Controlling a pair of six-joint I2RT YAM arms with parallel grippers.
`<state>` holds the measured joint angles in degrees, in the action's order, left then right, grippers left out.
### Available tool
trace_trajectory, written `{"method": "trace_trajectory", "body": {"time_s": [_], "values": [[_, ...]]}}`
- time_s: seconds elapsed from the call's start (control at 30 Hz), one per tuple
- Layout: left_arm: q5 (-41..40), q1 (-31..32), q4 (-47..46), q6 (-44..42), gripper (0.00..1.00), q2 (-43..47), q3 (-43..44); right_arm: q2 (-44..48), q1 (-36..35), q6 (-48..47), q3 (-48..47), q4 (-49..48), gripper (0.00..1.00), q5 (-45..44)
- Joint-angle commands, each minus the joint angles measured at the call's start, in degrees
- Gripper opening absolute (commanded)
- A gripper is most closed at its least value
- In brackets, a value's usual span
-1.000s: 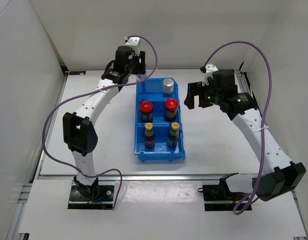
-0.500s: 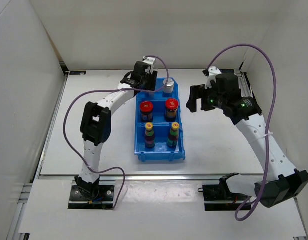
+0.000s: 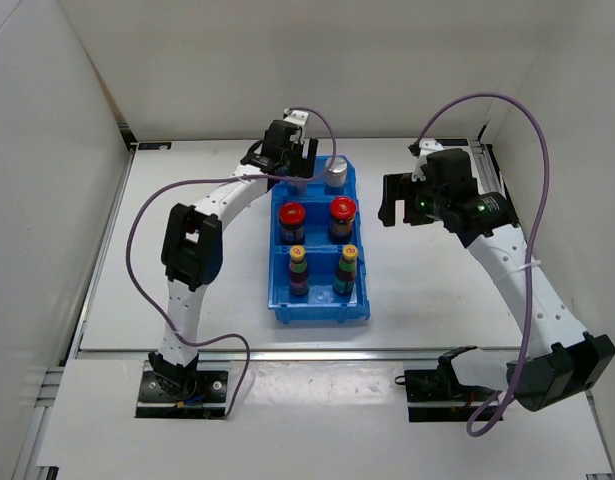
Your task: Organize the condiment bottles
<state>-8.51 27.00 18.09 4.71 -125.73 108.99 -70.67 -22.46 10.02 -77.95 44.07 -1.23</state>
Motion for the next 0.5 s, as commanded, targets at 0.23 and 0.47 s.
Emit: {"method": "trace_trajectory", "body": {"time_s": [0.23, 0.47], "values": [[-1.51, 0.68, 2.38, -0.92, 1.00, 21.81, 5.19, -0.17, 0.31, 4.13, -1.67, -0.30, 0.99, -5.00], [-7.30, -0.01, 3.02, -5.50, 1.00, 45.77, -15.44, 0.36, 0.31, 5.27, -2.30, 0.93, 0.99, -7.82]]}}
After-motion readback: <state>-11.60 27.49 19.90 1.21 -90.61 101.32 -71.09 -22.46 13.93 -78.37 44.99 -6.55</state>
